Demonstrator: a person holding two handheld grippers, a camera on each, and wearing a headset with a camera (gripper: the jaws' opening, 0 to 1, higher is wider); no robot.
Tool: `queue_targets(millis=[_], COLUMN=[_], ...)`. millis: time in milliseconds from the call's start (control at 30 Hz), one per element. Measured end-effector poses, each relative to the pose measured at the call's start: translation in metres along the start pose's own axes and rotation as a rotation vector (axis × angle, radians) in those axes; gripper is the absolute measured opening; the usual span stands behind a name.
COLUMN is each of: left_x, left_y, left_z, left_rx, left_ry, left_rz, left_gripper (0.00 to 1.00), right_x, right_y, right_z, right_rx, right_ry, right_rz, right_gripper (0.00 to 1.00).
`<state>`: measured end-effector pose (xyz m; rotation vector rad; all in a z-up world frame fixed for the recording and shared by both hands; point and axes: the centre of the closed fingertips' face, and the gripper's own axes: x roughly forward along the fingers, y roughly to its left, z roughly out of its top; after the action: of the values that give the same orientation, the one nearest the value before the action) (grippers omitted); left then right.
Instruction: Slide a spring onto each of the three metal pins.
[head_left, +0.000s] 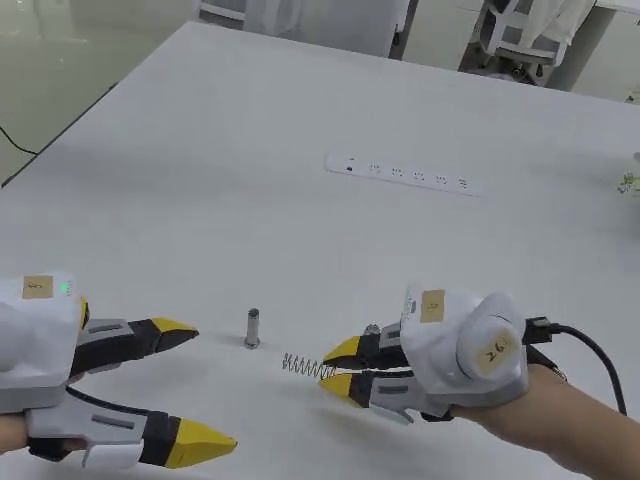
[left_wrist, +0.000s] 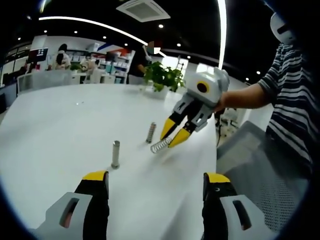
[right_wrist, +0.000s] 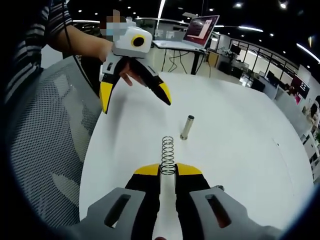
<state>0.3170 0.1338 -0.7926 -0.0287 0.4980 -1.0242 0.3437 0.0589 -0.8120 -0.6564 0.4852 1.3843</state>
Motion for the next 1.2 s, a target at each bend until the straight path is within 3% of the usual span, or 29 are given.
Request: queue_targets(millis=[300,533,967,1200], left_x=[0.017,0.033,0.053,0.062], left_y=[-0.011,-0.021,-0.034,-0.041], left_z=[0.006,0.012,0.023,0.020], left_rx=[0.025,0.053,0.111,0.131], left_ry=[0.013,0.018,0.006,0.019], left_rz=[-0.066,-0.120,-0.192,-0.223], left_gripper=[0.61,0.45,0.31,0.22], right_x=[-0.007,-0.010,-0.017,-0.023], right_y=[0.009,0.015,0.025,0.023], right_z=[0.001,0.000,0.008,0.007], right_rx=[-0.005,-0.030,-0.061,-0.060], right_ry=[-0.022,-0.028,-0.058,-0.061], right_rz=[0.035,0.054,0.081,0.075], right_gripper=[0.07,0.07,0.07,0.07])
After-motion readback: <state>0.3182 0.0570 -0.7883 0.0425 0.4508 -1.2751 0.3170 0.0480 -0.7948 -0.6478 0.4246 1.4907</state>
